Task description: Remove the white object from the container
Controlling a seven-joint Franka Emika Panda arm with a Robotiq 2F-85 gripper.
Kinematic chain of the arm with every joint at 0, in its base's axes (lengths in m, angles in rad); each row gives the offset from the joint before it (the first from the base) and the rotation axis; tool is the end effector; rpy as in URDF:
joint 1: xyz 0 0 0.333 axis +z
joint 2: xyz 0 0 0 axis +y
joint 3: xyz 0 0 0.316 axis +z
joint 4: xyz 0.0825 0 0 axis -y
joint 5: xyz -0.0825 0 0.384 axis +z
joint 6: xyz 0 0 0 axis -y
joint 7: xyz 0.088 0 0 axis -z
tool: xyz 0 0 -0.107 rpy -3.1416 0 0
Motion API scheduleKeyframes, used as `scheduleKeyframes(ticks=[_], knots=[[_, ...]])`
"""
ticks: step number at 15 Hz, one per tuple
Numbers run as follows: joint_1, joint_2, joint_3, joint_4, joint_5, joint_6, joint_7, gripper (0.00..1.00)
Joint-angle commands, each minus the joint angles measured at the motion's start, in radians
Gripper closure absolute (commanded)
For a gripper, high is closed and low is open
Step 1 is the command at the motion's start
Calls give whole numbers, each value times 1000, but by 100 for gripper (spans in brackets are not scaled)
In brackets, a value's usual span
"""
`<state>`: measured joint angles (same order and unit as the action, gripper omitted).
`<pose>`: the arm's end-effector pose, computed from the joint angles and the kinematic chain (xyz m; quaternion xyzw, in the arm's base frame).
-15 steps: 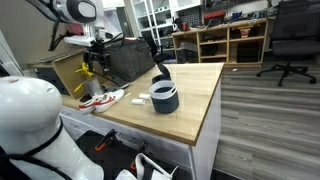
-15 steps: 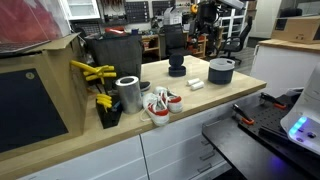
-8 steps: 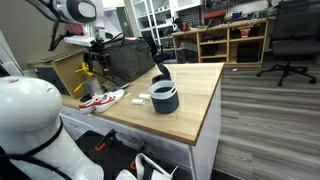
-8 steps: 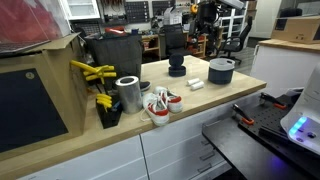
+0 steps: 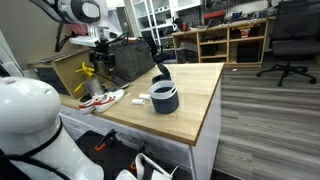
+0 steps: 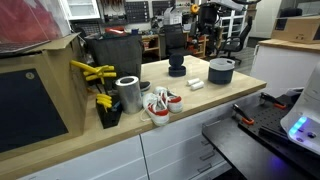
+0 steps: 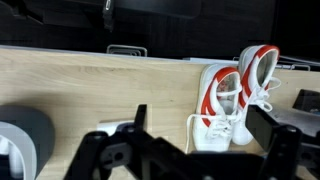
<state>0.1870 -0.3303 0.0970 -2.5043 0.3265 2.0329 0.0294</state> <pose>0.3910 0.1327 0.3917 -0.9890 -0.0396 0.0872 0.1124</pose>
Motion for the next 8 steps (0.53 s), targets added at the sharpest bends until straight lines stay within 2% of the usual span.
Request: scheduleKeyframes(ticks=[1,8], knots=[[-55,59,-1,34,-50,75,27,0],[-126,151,-28,43,-138,286,35,0]])
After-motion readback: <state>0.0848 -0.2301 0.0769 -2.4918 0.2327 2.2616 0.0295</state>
